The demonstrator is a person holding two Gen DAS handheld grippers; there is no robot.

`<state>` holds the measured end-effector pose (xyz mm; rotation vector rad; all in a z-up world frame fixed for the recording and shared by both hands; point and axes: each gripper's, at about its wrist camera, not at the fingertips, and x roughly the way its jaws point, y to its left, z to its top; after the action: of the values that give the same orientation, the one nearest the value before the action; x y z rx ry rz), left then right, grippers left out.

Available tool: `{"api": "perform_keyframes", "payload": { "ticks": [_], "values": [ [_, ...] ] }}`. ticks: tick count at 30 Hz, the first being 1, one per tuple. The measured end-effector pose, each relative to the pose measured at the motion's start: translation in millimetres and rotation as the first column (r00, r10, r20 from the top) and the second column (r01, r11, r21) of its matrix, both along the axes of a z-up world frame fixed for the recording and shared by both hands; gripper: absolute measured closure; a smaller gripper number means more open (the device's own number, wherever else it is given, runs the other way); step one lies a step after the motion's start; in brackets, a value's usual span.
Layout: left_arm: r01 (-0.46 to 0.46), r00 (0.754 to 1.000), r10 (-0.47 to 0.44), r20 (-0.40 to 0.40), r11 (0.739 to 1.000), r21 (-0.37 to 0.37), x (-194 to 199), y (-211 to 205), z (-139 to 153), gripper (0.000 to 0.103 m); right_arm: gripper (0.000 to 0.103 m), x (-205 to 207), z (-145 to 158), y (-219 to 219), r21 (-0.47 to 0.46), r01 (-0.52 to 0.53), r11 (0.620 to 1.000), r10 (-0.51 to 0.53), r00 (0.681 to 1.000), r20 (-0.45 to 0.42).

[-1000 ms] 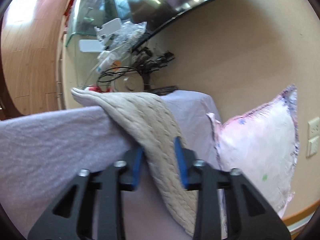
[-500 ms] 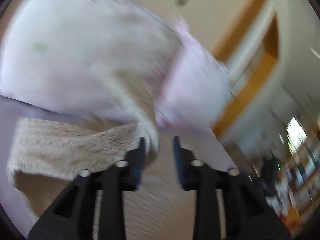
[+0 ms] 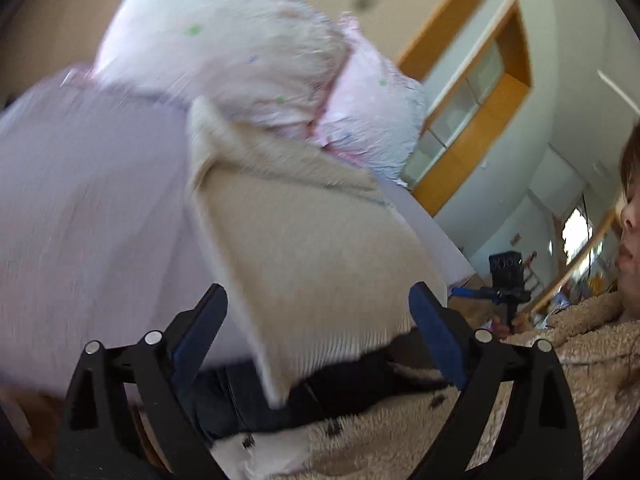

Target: Fold small clothes

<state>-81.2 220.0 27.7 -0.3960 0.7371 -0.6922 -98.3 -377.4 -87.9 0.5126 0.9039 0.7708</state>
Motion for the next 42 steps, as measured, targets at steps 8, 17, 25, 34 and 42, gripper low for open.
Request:
{"api": "perform_keyframes", "payload": {
  "ticks": [8,17,25,34,42],
  "values": [
    [-0.031,0.978,0.032,-0.207,0.999,0.008,10,-12,-74,0.024,0.040,27,-51,11,0.203,-0.005,0.979,0.025,0.995,-0.094],
    [-0.029,0.945,-0.033,-0.325,0.982,-0.185,19,-27,-95,0.097,0.094,31,-35,42,0.245,-0.111,0.963,0.113,0.994,0.005],
    [-0.072,0.997,0.062,-0.048,0.970,-0.233,88,-25,31,0.097,0.095,96,110,39,0.150,-0.068,0.986,0.011,0.935,0.354],
    [-0.414,0.901,0.396,-0.175,0.907,-0.081,299,-48,24,0.081,0.078,308,97,16,0.077,0.480,0.874,-0.485,0.871,0.080],
    [-0.405,0.900,0.402,-0.170,0.914,0.013,268,-20,13,0.018,0.005,273,78,-16,0.298,0.506,0.810,-0.562,0.814,0.148]
  ]
}}
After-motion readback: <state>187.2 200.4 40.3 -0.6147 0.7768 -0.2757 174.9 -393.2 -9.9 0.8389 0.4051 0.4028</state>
